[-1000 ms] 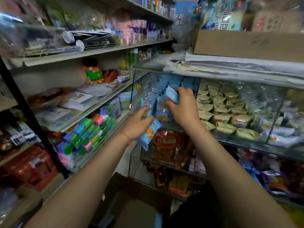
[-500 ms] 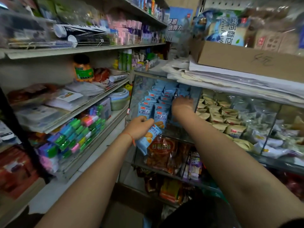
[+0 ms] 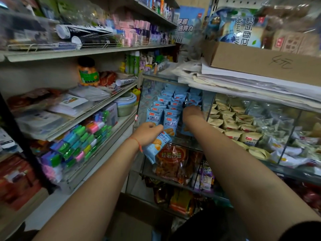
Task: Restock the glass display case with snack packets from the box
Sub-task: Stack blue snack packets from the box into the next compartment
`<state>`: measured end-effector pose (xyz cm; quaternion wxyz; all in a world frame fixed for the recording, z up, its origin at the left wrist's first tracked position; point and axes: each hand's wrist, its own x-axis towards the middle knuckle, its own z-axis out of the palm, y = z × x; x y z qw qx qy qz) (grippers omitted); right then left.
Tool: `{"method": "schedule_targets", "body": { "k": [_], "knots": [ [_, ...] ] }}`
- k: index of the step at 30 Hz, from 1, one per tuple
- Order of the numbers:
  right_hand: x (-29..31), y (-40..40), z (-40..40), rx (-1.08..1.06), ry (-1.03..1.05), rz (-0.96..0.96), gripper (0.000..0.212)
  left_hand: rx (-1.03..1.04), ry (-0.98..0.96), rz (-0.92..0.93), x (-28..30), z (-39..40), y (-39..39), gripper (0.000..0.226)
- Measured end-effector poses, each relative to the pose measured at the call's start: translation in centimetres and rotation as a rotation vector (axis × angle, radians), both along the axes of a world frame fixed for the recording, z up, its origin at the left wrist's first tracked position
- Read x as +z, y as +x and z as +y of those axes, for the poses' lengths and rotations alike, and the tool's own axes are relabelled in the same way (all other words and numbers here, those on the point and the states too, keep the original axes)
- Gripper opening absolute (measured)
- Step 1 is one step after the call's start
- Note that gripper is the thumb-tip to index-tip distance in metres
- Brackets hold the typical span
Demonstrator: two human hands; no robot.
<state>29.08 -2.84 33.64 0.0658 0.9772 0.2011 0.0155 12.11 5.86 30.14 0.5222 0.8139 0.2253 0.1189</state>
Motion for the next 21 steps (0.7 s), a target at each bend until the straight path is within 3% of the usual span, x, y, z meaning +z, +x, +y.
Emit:
{"method": "schedule_targets", "body": {
  "k": [5, 8, 11, 13, 15, 21],
  "knots": [
    [2.4, -2.0, -0.7, 0.100, 0.086, -0.108, 0.060, -0.015, -0.151, -0.099, -0.2, 0.0, -1.3, 0.019],
    [3.2, -5.2, -2.8, 0.363, 0.466, -0.261, 0.034, 0.076, -0.277, -0.297, -0.2, -0.8, -1.7, 0.026],
    [3.1, -9.2, -5.4, 0.560, 0.823, 0.132, 0.024, 0.007, -0.288, -0.397, 0.6, -2.2, -2.1, 0.025],
    [3.0, -10.7, -6.5, 0.663, 0.739, 0.344, 0.041, -0.042, -0.230, -0.409, 1.0, -2.8, -1.7, 0.028],
    [2.7, -10.9, -7.2, 0.680, 0.637, 0.361, 0.061, -0.061, -0.199, -0.412, 1.3, -3.2, -1.4, 0.029],
    [3.5, -9.9, -8.2, 0.613, 0.768, 0.326, 0.049, 0.021, -0.225, -0.460, 2.0, -4.7, -0.8, 0.028]
  ]
}}
